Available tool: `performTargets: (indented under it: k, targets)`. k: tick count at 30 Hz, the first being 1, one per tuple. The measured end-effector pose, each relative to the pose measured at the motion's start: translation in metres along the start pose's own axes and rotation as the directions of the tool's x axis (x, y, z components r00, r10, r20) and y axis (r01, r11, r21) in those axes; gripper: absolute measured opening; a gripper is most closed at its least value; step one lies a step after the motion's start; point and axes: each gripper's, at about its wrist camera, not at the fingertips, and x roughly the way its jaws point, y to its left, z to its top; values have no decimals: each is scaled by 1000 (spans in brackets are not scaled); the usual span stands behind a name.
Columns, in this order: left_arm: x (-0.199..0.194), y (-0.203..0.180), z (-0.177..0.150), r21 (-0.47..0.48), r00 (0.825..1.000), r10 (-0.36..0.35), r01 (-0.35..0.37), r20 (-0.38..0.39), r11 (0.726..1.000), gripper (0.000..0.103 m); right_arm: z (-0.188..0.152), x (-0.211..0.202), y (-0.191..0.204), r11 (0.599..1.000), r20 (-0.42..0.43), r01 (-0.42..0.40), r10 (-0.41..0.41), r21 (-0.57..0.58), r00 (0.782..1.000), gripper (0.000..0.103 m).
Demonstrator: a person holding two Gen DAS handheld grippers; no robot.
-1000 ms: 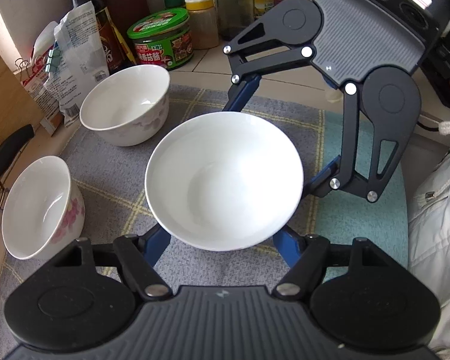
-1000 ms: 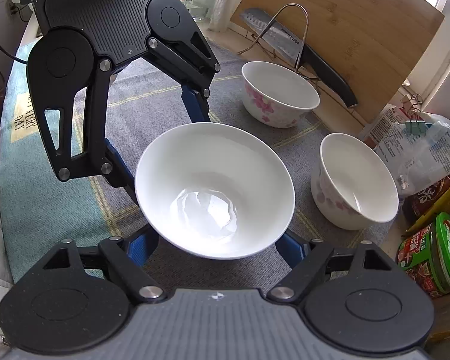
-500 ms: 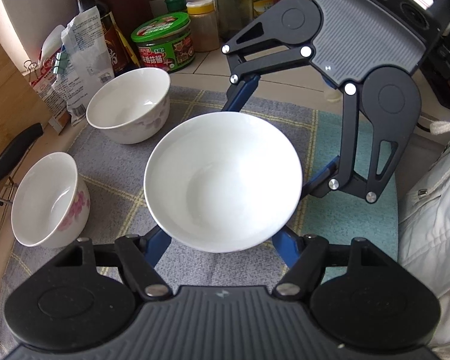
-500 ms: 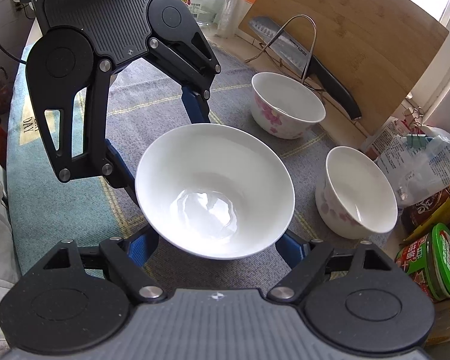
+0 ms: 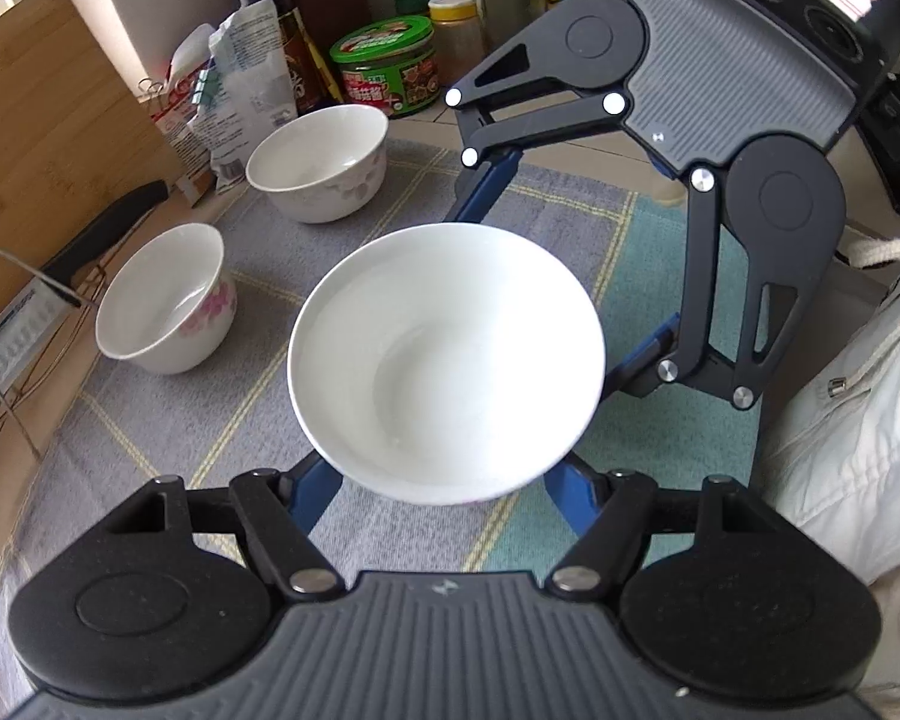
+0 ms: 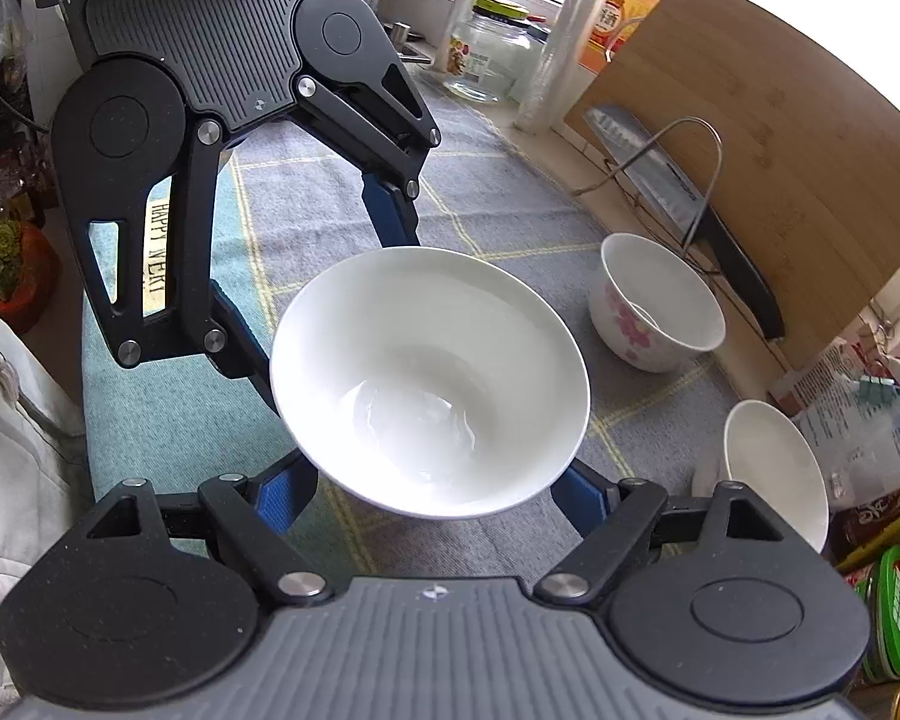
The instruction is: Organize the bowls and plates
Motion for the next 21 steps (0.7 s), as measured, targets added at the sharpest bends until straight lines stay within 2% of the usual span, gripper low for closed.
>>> performTargets:
  k: [6, 16, 21]
  targets:
    - [-22, 12, -31, -39, 999, 40, -40, -2, 998, 73, 29, 12, 19, 999, 15, -28, 29, -46, 999, 88]
    - [-54, 50, -86, -62, 997, 78, -79, -9, 995, 73, 90, 50, 51, 996, 30, -28, 31, -85, 999, 88]
    - [-65, 69, -107, -77, 996, 88, -89, -15, 993, 73, 117, 73, 51, 995, 29, -35, 37, -93, 999, 88]
